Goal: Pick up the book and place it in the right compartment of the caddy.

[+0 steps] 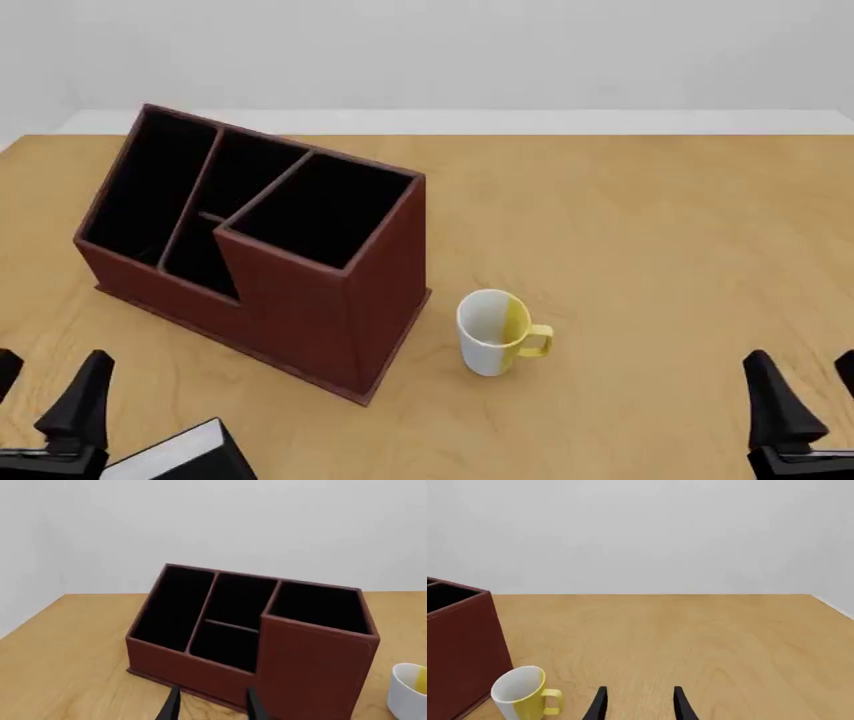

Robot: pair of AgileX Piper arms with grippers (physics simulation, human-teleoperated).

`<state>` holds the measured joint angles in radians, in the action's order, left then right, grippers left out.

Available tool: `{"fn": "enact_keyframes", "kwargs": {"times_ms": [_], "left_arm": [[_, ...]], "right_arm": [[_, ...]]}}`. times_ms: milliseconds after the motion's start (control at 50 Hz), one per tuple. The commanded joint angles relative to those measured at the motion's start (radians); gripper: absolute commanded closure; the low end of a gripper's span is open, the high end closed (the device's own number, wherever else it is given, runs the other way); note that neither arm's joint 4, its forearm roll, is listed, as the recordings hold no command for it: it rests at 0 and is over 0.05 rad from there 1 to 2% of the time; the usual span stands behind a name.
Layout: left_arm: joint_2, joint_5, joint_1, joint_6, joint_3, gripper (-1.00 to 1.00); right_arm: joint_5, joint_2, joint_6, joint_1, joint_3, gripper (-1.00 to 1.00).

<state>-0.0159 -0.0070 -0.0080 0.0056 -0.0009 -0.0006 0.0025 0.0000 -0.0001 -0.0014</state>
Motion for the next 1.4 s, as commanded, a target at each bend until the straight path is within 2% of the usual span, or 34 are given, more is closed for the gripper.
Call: {"fn": "enact_keyframes", "kwargs": {"times_ms": [20, 120, 180, 200, 240, 280, 480, 500, 540, 580, 680, 800, 880, 940, 1000, 1060, 1160, 1260, 1400], "left_arm": [[-0.038, -0.015, -0.026, 0.035, -0.004, -1.0], [-0.013, 0.058, -0.047, 0.061, -0.053, -1.0], [-0.077, 0.05, -0.083, 0.062, -0.07, -1.0], [-0.058, 0.095, -0.073, 0.068, -0.112, -1.0], [-0.049, 0.119, -0.088, 0.078, -0.117, -1.0], [-0.025, 0.168, -0.098, 0.119, -0.144, -1.0], [-0.086, 0.286, -0.187, 0.141, -0.257, -1.0], [-0.089, 0.303, -0.203, 0.169, -0.268, -1.0], [-0.111, 0.344, -0.254, 0.148, -0.298, -1.0], [-0.119, 0.364, -0.26, 0.172, -0.314, -1.0], [-0.146, 0.417, -0.284, 0.182, -0.36, -1.0], [-0.164, 0.53, -0.324, 0.185, -0.455, -1.0], [-0.187, 0.561, -0.358, 0.181, -0.47, -1.0], [-0.21, 0.56, -0.354, 0.239, -0.455, -1.0], [-0.225, 0.601, -0.367, 0.213, -0.507, -1.0], [-0.23, 0.632, -0.365, 0.221, -0.544, -1.0], [-0.249, 0.649, -0.36, 0.27, -0.544, -1.0], [-0.279, 0.687, -0.394, 0.299, -0.535, -1.0], [-0.303, 0.763, -0.424, 0.306, -0.594, -1.0]], "right_arm": [[-0.001, 0.005, 0.0, 0.0, -0.003, -1.0], [-0.001, 0.005, 0.0, 0.0, -0.003, -1.0], [-0.001, 0.005, 0.0, 0.0, -0.003, -1.0], [-0.001, 0.005, 0.0, 0.0, -0.003, -1.0], [-0.001, 0.005, -0.001, 0.0, -0.003, -1.0], [-0.001, 0.005, 0.0, 0.0, -0.003, -1.0], [-0.001, 0.005, 0.0, 0.0, -0.003, -1.0], [-0.001, 0.005, 0.0, 0.0, -0.003, -1.0], [-0.001, 0.005, 0.0, 0.0, -0.003, -1.0], [-0.001, 0.005, 0.0, 0.0, -0.003, -1.0], [-0.001, 0.005, 0.0, 0.0, -0.003, -1.0], [-0.001, 0.005, 0.0, 0.0, -0.003, -1.0], [-0.001, 0.005, 0.0, 0.0, -0.003, -1.0], [-0.001, 0.005, 0.0, 0.0, -0.003, -1.0], [-0.001, 0.005, 0.0, 0.0, -0.003, -1.0], [-0.001, 0.005, 0.0, 0.0, -0.003, -1.0], [-0.001, 0.005, 0.0, 0.0, -0.003, -1.0], [-0.001, 0.005, 0.0, 0.0, -0.003, -1.0], [-0.001, 0.005, 0.0, 0.0, -0.003, -1.0]]}}
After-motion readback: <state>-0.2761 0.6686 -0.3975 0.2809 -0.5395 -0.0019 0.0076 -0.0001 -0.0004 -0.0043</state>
